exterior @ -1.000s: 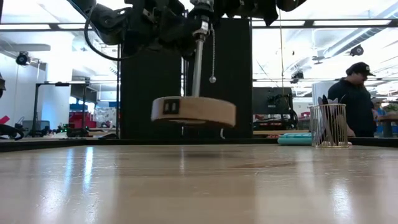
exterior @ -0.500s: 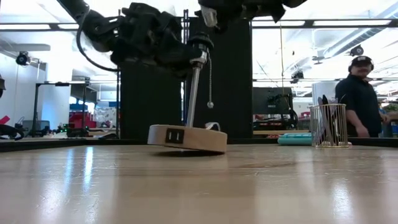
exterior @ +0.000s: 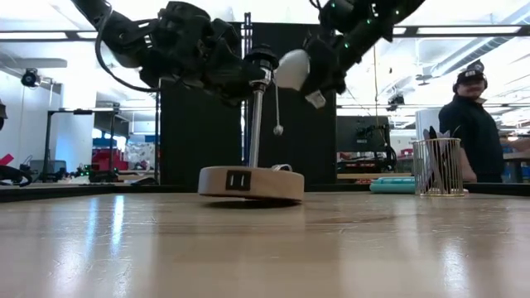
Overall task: Screw lightbulb
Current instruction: Remove the light bulb from the table lamp
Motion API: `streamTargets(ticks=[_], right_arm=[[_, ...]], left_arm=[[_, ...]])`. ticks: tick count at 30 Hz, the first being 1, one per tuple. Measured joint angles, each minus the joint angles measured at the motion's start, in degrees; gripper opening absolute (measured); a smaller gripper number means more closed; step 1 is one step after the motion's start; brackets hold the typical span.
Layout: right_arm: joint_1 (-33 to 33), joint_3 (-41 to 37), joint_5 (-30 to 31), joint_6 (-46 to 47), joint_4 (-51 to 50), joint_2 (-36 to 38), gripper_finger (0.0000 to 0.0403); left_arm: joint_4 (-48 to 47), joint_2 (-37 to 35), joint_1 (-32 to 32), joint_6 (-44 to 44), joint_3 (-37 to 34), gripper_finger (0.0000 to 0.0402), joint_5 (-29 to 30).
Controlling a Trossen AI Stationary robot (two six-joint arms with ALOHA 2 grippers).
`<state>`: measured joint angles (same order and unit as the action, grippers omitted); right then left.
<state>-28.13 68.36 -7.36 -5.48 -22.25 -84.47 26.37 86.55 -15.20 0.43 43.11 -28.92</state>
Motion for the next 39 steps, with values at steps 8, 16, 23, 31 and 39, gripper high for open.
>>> streamTargets(ticks=[8,16,23,31,39], right_arm=[[-3.51,-8.68,0.11,5.40,0.87,-2.19,0.0129],[-2.20,-12.60,-0.10,8.71,4.56,-9.07,0.0130],[0.71,-13.12,-0.14,8.91,3.98,-11.01,0.0136],[5.79,-16.27,-0.02,10.10,3.13,-11.01,0.0127],[10.99,-17.21,1.56,13.63,3.73,-11.01,0.0133]], left_arm=[[-6.35,-4.46,-0.09,-1.54,-0.09,0.0236,6.43],[-9.80,-6.32,-0.09,-2.49,-0.04,0.0296,11.47],[-14.67,-9.98,-0.09,-3.49,-0.09,0.0316,12.99],[-16.22,-13.71,-0.05,-4.19,-0.09,0.0316,14.49],[-16.33,-12.96,0.32,-3.81,-0.15,0.0316,19.06]])
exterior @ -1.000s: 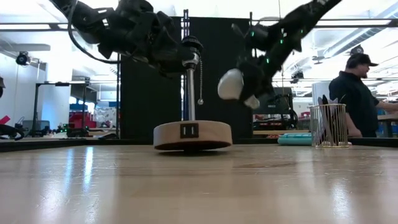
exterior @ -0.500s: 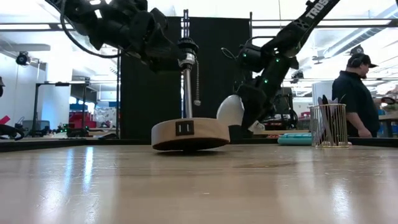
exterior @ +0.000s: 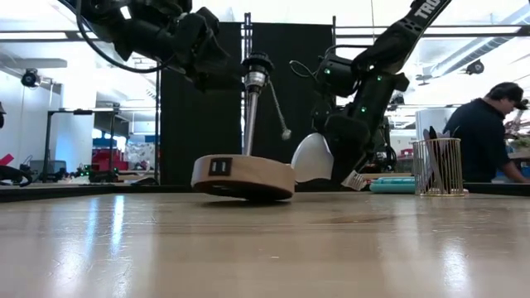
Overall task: Screw lightbulb
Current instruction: Remove the light bulb from the table lamp
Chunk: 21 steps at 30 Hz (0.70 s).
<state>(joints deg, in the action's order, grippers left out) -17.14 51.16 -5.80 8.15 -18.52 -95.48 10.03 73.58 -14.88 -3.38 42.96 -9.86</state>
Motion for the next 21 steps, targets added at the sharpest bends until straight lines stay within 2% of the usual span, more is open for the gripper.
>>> streamTargets(ticks=[10,21], right_arm=[[2.38,0.00,0.99,3.21,1.00,0.00,0.0135],[2.66,0.00,0.98,3.59,1.02,0.00,0.0136]], left_arm=[[-3.41,0.02,2.78,0.03,0.00,0.0316,0.15],[-13.44,-2.76,4.20,3.06,-0.02,0.0316,4.85]])
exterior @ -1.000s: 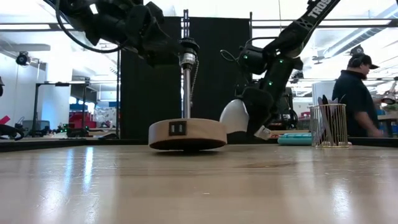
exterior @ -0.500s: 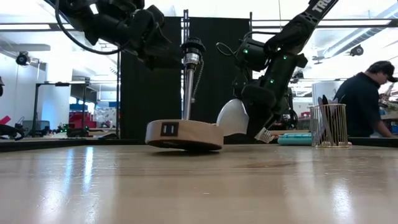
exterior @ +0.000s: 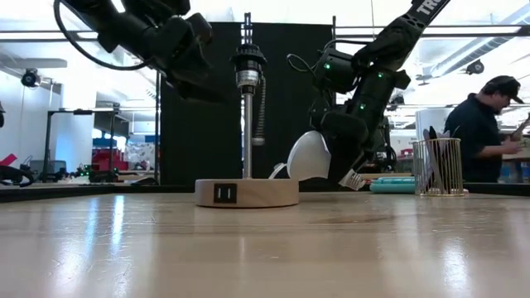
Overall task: Screw lightbulb
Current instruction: Remove the light bulb from the table lamp
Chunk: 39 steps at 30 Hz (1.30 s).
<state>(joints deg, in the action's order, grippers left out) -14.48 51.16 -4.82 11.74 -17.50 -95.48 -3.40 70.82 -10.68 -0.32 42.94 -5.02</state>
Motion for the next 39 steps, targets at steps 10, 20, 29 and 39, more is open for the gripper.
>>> streamTargets(ticks=[10,20,29,39], right_arm=[[0.00,0.00,-0.04,0.34,0.30,0.00,0.0135],[-0.02,0.02,-0.02,0.64,2.08,0.00,0.0135],[-0.02,-1.41,0.02,1.82,2.64,0.00,0.0136],[-0.02,-1.16,0.24,4.93,4.78,-0.01,0.0155]], left_arm=[[-3.73,-2.58,2.30,2.38,0.00,0.0316,1.83],[-18.03,-10.21,7.37,4.29,1.31,0.0316,11.17],[-26.49,-17.55,7.37,11.59,1.38,0.0316,12.13],[-30.96,-23.08,7.30,15.73,1.38,0.0316,18.58]])
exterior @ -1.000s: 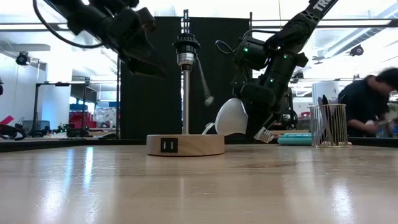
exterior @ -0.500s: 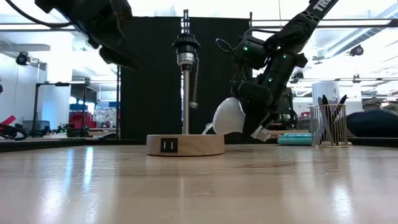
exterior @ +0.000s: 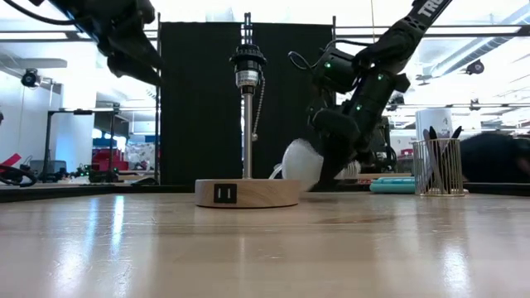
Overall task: Screw lightbulb
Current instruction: Remove the light bulb from the table lamp
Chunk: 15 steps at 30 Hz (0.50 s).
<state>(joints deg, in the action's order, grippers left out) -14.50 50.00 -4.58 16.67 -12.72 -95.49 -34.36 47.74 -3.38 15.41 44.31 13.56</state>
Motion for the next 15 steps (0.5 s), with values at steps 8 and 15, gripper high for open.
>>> streamTargets(ticks=[8,15], right_arm=[[0.09,1.19,0.42,-0.04,2.72,-5.78,0.0125],[0.13,4.04,1.56,-1.86,2.44,-6.50,0.0144]], left_arm=[[0.02,-0.93,0.00,-0.01,0.00,0.0316,0.00],[1.33,-0.97,0.00,-0.32,0.00,0.0316,0.98]])
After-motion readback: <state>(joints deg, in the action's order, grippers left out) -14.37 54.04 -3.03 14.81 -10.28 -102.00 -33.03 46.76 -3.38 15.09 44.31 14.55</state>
